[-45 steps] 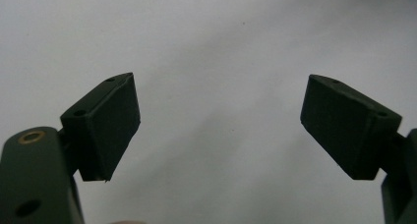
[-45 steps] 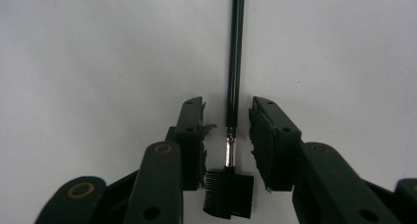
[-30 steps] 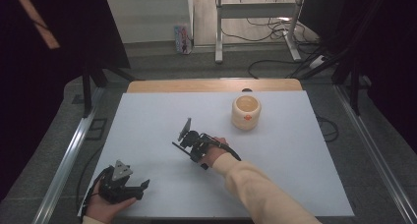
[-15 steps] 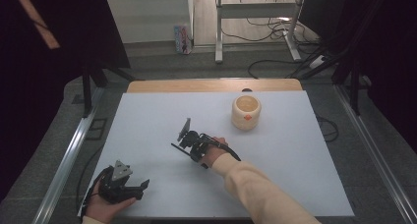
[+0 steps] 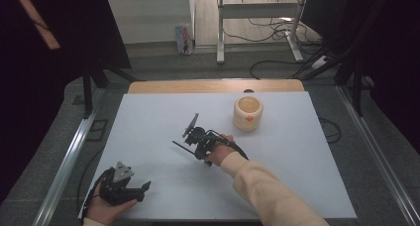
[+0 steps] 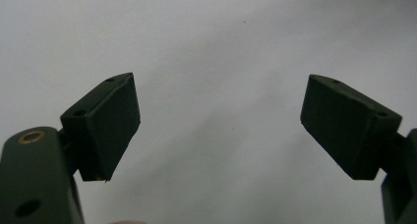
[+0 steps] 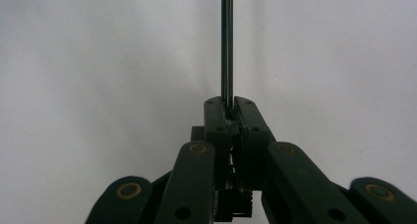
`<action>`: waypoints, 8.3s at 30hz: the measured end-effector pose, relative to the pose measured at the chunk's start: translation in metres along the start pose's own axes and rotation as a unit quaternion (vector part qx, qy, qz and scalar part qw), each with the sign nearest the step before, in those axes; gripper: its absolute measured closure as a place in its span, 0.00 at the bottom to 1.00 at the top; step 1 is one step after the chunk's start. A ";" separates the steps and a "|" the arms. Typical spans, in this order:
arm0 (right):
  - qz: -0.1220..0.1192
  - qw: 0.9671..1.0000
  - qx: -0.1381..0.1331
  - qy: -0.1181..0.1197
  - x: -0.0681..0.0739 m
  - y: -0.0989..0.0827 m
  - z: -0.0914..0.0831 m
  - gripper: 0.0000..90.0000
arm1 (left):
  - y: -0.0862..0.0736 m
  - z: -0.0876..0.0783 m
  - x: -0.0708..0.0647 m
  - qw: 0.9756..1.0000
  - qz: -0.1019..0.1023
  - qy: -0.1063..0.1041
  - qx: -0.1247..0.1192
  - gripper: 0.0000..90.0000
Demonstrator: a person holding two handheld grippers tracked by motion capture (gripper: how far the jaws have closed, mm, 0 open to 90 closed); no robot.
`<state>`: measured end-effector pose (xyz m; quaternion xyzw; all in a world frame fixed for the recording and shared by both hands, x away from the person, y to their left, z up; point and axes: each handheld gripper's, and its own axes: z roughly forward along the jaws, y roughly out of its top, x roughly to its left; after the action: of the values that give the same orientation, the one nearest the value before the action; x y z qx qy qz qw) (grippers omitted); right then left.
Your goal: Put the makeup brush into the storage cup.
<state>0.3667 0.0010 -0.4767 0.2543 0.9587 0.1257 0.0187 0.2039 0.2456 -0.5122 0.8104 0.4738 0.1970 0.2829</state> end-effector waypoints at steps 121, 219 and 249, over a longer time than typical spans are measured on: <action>-0.090 0.995 0.018 0.036 -0.031 -0.082 -0.075 0.95 | 0.105 0.032 -0.083 0.968 0.247 0.006 -0.034 0.32; 0.042 0.969 -0.242 0.025 -0.071 -0.138 -0.139 0.33 | 0.126 0.070 -0.106 0.947 0.319 -0.039 0.001 0.94; 0.111 0.928 -0.356 -0.001 -0.063 -0.227 -0.100 0.29 | 0.121 0.058 -0.089 0.967 0.251 -0.043 -0.016 0.94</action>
<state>0.3019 -0.2440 -0.4383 0.3359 0.8168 0.4594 0.0949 0.2750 0.1043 -0.4831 0.9066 0.2392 0.2338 0.2573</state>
